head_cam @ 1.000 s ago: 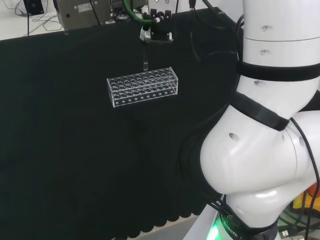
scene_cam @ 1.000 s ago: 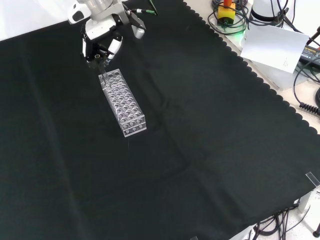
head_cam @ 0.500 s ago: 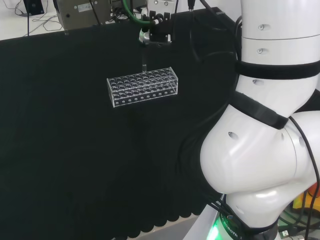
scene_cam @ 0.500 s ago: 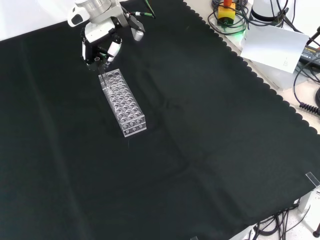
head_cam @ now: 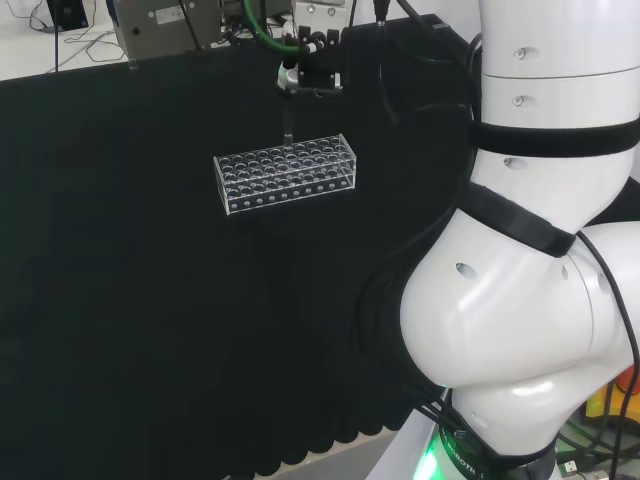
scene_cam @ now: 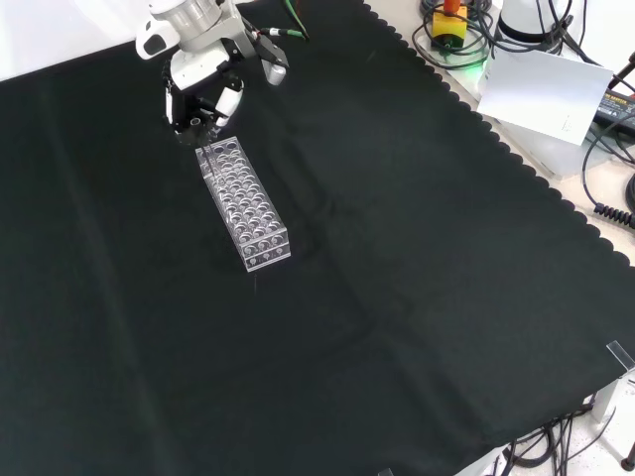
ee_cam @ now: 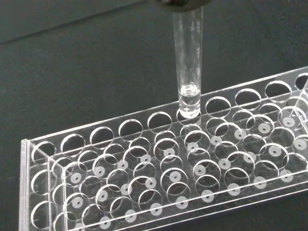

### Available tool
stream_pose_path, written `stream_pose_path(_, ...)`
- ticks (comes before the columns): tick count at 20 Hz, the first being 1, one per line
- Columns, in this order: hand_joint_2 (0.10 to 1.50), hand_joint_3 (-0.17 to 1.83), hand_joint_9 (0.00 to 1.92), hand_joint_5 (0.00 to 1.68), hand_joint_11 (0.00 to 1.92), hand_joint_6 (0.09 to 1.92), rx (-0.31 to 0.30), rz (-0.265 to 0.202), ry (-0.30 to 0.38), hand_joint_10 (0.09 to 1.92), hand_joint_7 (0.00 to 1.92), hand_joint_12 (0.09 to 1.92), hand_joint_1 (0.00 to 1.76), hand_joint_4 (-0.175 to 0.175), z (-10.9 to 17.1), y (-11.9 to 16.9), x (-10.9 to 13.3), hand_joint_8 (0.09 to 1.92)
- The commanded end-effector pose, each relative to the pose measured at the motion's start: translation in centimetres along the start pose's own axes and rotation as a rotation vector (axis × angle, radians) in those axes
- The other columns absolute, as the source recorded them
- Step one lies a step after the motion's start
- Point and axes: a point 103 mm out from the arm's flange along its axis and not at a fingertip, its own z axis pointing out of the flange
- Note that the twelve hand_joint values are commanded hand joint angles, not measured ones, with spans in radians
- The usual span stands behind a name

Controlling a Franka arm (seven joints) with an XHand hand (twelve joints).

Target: Put the test tube back in the rack.

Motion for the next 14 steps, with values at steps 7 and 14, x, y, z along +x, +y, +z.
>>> stream_pose_path(7, 1.06, 0.00, 1.07, 1.05, 1.26, 0.52, 0.010, 0.012, 0.000, 0.88, 1.09, 0.90, 1.40, -0.175, 0.60, 0.02, -0.42, 1.15)
stream_pose_path(14, 1.06, 0.00, 1.07, 1.05, 1.26, 0.52, 0.023, 0.010, 0.002, 0.88, 1.09, 0.90, 1.40, -0.175, 0.98, 0.18, -0.51, 1.16)
